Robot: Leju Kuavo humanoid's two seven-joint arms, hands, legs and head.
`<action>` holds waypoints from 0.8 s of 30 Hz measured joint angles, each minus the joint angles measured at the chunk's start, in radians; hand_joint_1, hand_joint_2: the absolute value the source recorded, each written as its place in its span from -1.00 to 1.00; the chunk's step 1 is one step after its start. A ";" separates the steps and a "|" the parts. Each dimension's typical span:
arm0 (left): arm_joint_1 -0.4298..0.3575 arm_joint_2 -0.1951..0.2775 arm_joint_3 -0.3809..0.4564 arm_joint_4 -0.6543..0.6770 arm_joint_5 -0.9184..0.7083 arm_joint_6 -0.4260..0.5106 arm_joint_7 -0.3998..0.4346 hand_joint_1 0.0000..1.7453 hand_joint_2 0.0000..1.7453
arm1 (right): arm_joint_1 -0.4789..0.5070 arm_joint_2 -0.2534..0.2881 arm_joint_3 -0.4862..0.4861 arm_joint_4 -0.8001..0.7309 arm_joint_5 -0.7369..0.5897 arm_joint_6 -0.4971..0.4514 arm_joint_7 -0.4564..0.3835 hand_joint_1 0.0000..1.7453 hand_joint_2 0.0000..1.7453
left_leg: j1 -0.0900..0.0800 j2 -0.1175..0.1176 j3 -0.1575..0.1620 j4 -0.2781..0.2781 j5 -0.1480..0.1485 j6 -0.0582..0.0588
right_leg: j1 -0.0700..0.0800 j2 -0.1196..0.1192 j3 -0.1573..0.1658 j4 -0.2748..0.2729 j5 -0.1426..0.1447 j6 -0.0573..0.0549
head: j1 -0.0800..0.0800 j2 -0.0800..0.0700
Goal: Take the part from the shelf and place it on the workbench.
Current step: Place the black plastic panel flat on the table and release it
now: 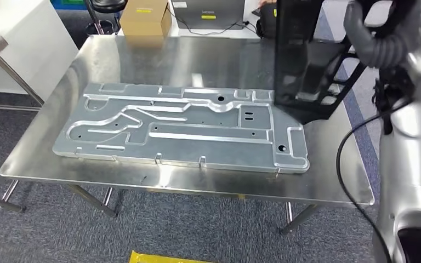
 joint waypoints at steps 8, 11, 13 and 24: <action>-0.003 0.003 -0.010 0.001 -0.007 -0.008 0.000 -1.00 -1.00 | -0.148 0.021 0.100 0.355 0.292 -0.119 0.052 0.46 1.00 | -0.007 0.002 -0.016 -0.104 0.114 0.023 | 0.009 0.003 0.014 0.000 -0.010 -0.002 | -0.001 0.000; -0.005 0.005 -0.016 0.002 -0.012 -0.009 0.001 -1.00 -1.00 | -0.198 0.052 0.163 0.500 0.417 -0.149 0.074 0.46 1.00 | -0.013 0.002 -0.002 -0.140 0.126 0.035 | 0.008 0.005 0.013 -0.005 -0.007 0.012 | -0.001 0.000; -0.006 0.006 -0.019 0.002 -0.016 -0.009 0.001 -1.00 -1.00 | -0.222 0.079 0.216 0.592 0.509 -0.160 0.099 0.46 1.00 | -0.008 0.003 0.009 -0.160 0.141 0.041 | 0.009 0.005 0.008 0.008 -0.019 0.021 | 0.000 0.000; -0.014 -0.002 -0.026 0.007 -0.022 -0.015 -0.010 -1.00 -1.00 | -0.272 0.335 0.513 0.971 0.858 -0.051 0.281 0.46 1.00 | 0.005 -0.001 0.001 -0.127 0.119 0.013 | -0.010 0.001 -0.004 0.025 -0.012 0.037 | -0.002 0.000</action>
